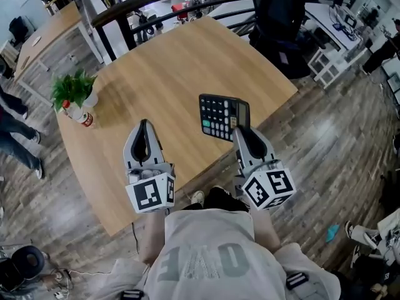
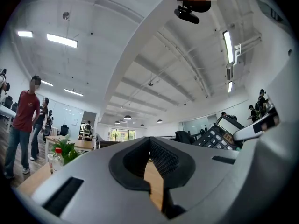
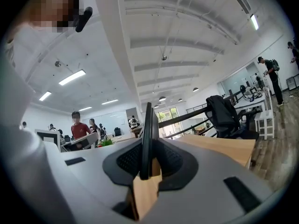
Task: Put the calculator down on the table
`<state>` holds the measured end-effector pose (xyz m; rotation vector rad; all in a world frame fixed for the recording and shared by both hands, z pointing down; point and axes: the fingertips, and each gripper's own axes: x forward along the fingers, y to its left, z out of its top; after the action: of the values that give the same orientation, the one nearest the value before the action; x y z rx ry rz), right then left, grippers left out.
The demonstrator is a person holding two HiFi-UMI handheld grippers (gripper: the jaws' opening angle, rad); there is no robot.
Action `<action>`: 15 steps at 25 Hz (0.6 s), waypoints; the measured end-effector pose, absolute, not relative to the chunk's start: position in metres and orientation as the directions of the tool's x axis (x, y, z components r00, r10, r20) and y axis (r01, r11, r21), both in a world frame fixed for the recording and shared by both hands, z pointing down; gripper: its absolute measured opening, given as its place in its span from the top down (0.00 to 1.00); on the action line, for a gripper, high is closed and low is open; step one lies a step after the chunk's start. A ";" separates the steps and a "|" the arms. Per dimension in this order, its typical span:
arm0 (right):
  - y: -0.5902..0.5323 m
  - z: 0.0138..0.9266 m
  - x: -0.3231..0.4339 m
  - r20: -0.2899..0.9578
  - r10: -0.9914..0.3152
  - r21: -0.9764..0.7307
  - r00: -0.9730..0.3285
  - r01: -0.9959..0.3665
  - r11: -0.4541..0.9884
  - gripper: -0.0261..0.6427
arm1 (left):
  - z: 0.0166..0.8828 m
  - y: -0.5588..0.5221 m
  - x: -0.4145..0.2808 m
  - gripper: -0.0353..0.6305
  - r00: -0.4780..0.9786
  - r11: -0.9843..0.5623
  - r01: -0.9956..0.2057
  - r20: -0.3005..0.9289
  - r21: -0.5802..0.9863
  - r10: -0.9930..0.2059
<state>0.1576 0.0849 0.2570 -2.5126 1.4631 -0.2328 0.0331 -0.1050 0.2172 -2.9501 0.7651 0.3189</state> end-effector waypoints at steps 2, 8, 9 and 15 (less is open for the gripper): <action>0.075 0.256 0.166 0.030 -0.889 -0.278 0.457 -0.850 -0.447 0.85 | 0.217 -0.109 0.036 0.93 0.840 -0.858 -0.513 -0.212 -0.011 -0.500; 0.041 0.258 0.193 0.042 -0.949 -0.283 0.313 -0.907 -0.312 0.85 | 0.222 -0.116 0.035 0.93 0.773 -0.789 -0.614 -0.200 -0.003 -0.602; 0.037 0.257 0.198 0.042 -0.957 -0.273 0.287 -0.918 -0.287 0.85 | 0.222 -0.116 0.036 0.93 0.761 -0.777 -0.630 -0.200 -0.003 -0.617; 0.018 0.246 0.230 0.057 -0.985 -0.194 0.163 -0.966 -0.171 0.85 | 0.207 -0.116 0.046 0.93 0.697 -0.711 -0.703 -0.224 -0.022 -0.682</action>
<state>0.2302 0.0179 0.2465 -2.3074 1.9459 -0.2568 0.0459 -0.1164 0.2074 -2.7958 1.1441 0.3042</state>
